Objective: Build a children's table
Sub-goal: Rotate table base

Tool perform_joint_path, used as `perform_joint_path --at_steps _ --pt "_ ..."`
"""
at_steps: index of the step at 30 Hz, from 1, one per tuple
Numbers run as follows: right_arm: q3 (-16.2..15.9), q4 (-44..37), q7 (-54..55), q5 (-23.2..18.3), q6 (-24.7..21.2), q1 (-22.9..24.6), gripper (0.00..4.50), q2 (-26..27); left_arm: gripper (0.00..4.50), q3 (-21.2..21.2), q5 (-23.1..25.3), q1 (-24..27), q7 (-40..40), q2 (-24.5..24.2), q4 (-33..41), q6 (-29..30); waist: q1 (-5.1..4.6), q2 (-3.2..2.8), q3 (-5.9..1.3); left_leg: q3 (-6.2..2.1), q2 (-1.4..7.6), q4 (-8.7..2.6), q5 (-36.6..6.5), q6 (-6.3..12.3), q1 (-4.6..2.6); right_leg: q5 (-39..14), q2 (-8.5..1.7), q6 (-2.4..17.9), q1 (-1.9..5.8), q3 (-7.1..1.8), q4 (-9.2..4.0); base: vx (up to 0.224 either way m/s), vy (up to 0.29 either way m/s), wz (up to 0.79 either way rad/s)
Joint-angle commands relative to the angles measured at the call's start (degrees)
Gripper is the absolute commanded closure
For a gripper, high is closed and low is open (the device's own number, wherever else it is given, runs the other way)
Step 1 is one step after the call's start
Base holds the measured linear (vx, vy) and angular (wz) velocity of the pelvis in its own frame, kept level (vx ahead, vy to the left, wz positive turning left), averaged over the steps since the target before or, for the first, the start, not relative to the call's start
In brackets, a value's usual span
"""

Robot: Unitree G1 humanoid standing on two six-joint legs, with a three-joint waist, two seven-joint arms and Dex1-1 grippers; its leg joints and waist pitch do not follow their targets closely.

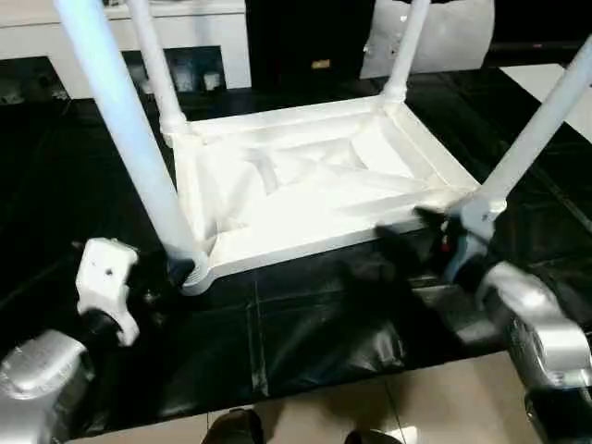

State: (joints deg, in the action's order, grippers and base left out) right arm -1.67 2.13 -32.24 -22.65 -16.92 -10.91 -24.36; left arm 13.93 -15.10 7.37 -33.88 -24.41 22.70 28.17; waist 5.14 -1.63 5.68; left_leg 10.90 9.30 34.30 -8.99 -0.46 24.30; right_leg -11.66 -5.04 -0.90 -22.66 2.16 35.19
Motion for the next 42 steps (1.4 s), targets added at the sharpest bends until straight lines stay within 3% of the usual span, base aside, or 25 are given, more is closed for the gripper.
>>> perform_joint_path --at_steps 1,4,8,11,15,18,23,28,30,35,36,37,40,42 --pt "-0.94 -3.16 -0.97 -0.87 -2.04 0.87 0.00 -0.41 2.13 0.64 -1.97 -1.88 -3.61 -1.36 -1.72 -2.17 -0.35 -0.24 -3.74 -2.03 3.53 -5.61 -22.47 -1.79 -2.90 -15.64 -2.68 8.49 0.52 -2.10 -4.82 0.000 0.000 0.00" --pt "-1.98 -4.95 -1.31 -0.56 -3.44 2.36 0.00 -0.26 2.02 1.71 -4.17 -4.67 -7.58 -3.12 -5.54 -3.51 -0.15 -0.41 -3.61 -2.00 3.55 -5.82 -24.60 -3.29 -3.14 -18.65 -2.83 7.80 0.17 -2.22 -5.10 0.000 0.000 0.00" --pt "-2.98 -4.99 1.10 0.53 -5.97 2.35 0.00 1.80 1.66 2.02 -7.56 -10.28 -12.00 -4.51 -11.02 -4.63 -0.29 0.03 -3.68 -2.20 3.46 -5.95 -27.28 -4.93 -3.34 -21.12 -3.19 7.55 -0.01 -2.21 -5.16 0.000 0.000 0.00" --pt "-3.82 -4.77 2.30 0.96 -7.86 2.07 0.00 2.53 1.40 1.62 -8.41 -12.90 -13.36 -4.65 -13.44 -5.18 -0.41 -0.11 -3.99 -2.19 3.43 -6.02 -26.16 -5.41 -3.24 -18.69 -3.05 7.76 0.10 -2.15 -4.75 0.000 0.000 0.00" --pt "-6.14 -1.45 5.57 5.15 -11.58 0.54 0.00 2.99 1.06 -0.25 -10.66 -17.31 -18.86 -5.64 -17.40 -4.47 -0.43 -0.16 -4.35 -1.67 3.19 -5.74 -22.89 -5.31 -3.23 -15.56 -3.07 9.06 0.19 -2.18 -4.46 0.000 0.000 0.00" --pt "-5.88 1.05 7.79 6.68 -11.67 -0.55 0.00 3.80 0.87 -1.62 -11.76 -18.00 -21.35 -6.73 -17.78 -3.14 -0.35 -0.23 -4.45 -1.54 3.33 -5.59 -21.48 -5.04 -3.17 -13.54 -3.25 9.82 0.34 -2.23 -4.19 0.000 0.000 0.00" --pt "-4.38 7.20 12.43 8.77 -8.70 -3.75 0.00 6.48 0.44 -4.06 -15.31 -17.53 -23.80 -7.59 -13.25 0.89 -0.32 -0.87 -4.54 -1.39 3.40 -5.52 -20.36 -5.55 -3.38 -9.40 -2.90 11.32 0.25 -2.03 -3.51 0.000 0.000 0.00" --pt "-4.06 12.36 13.49 9.77 -6.33 -7.05 0.00 8.51 0.12 -6.89 -18.97 -15.07 -23.29 -6.50 -5.84 5.11 -0.53 -0.39 -4.22 -1.26 3.38 -5.65 -20.53 -5.16 -3.15 -9.37 -2.90 11.41 0.69 -2.07 -3.66 0.000 0.000 0.00" --pt "-4.44 14.77 13.46 10.23 -5.43 -8.95 0.00 9.70 0.05 -10.04 -20.83 -13.00 -21.98 -4.99 -0.45 7.15 -0.89 0.35 -4.00 -1.12 3.50 -5.65 -21.04 -4.75 -3.08 -11.47 -2.97 11.18 0.65 -2.22 -3.87 0.000 0.000 0.00" --pt "-4.73 16.83 13.42 10.87 -4.44 -10.68 0.00 10.83 0.05 -12.99 -22.20 -11.89 -20.53 -3.57 3.44 8.74 -1.89 0.49 -3.71 -1.33 3.38 -5.69 -21.70 -4.66 -2.92 -16.68 -3.03 9.44 0.65 -2.26 -4.35 0.000 0.000 0.00" --pt "-5.09 17.79 13.30 11.14 -3.91 -11.85 0.00 11.44 0.05 -14.54 -22.46 -12.16 -19.36 -2.04 4.50 9.16 -2.15 1.09 -3.66 -1.29 3.38 -5.67 -21.50 -4.46 -2.79 -16.88 -2.96 9.25 0.67 -2.27 -4.42 0.000 0.000 0.00" --pt "-5.19 18.00 13.27 11.21 -3.80 -12.11 0.00 11.55 0.05 -14.88 -22.49 -12.23 -19.11 -1.71 4.70 9.24 -2.31 0.82 -3.64 -1.38 3.38 -5.65 -21.14 -4.44 -2.64 -17.03 -3.04 9.22 0.76 -2.26 -4.38 0.000 0.000 0.00" --pt "-6.51 20.79 12.60 12.52 -2.31 -15.12 0.00 12.89 0.05 -19.22 -22.37 -13.51 -16.55 2.40 6.43 10.05 -2.84 0.84 -3.59 -1.27 3.39 -5.48 -20.79 -4.57 -2.72 -16.76 -2.90 9.18 0.59 -2.24 -4.46 0.000 0.000 0.00" --pt "-6.58 21.60 12.31 12.89 -1.89 -15.74 0.00 13.20 0.05 -19.95 -22.41 -13.89 -15.98 3.16 6.67 10.42 -2.95 1.01 -3.61 -1.18 3.36 -5.43 -19.94 -4.23 -2.56 -15.91 -2.87 9.08 0.76 -2.32 -4.45 0.000 0.000 0.00"
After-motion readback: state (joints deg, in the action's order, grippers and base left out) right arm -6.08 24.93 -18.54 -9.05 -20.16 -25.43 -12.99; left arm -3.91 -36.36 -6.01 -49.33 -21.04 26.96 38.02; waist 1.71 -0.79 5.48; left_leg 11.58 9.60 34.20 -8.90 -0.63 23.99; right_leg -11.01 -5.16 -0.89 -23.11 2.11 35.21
